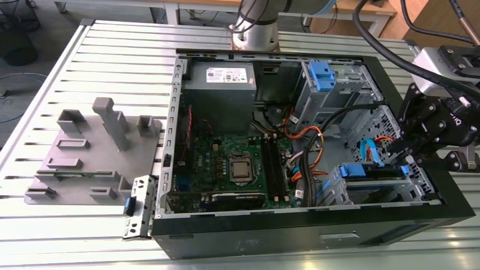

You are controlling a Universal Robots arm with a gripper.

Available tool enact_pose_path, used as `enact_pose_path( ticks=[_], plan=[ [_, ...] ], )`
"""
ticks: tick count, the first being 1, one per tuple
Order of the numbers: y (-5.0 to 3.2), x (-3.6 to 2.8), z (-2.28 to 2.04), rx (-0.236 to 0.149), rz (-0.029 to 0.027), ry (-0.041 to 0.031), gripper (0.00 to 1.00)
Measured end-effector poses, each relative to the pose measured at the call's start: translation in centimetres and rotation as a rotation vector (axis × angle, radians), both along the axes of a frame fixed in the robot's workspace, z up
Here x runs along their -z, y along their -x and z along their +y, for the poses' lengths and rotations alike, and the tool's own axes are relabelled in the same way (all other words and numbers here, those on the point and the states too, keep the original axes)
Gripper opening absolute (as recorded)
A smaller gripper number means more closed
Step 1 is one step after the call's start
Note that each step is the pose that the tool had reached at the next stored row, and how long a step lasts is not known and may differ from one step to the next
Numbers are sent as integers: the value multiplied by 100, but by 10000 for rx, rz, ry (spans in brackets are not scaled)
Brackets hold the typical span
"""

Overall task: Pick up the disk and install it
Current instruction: 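Insert the second disk wire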

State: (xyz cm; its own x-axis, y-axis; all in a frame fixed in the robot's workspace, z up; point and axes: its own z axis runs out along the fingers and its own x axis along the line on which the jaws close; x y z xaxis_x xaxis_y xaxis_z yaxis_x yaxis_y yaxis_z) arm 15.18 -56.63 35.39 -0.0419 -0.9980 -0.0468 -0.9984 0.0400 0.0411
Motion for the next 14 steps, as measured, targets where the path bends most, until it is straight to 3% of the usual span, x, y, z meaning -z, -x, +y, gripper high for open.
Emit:
enact_pose_path(
  ticks=[7, 14],
  plan=[
    [-68, 0, 0, 0, 0, 0, 29],
    [-68, -2, 11, 0, 0, 1, 29]
  ],
)
